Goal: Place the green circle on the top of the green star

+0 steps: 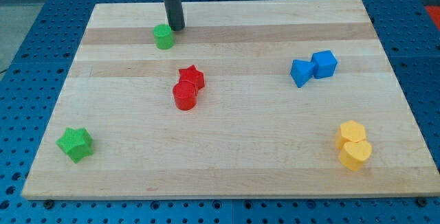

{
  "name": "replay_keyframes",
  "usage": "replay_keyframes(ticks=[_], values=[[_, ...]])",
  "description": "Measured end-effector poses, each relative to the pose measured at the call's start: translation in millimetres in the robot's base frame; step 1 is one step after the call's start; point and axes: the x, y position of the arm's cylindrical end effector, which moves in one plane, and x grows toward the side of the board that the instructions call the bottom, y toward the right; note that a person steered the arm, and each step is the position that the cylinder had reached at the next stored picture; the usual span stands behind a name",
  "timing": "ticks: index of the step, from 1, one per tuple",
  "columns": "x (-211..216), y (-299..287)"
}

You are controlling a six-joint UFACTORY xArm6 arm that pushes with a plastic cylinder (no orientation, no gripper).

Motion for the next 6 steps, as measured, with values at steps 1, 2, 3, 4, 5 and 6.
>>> replay_keyframes(ticks=[1,2,3,4,5,6], values=[[68.9,-32.6],[128.5,-71.5],[90.0,-77.3],[84.8,-106.3],[153.6,-136.5],[214.2,-147.7]])
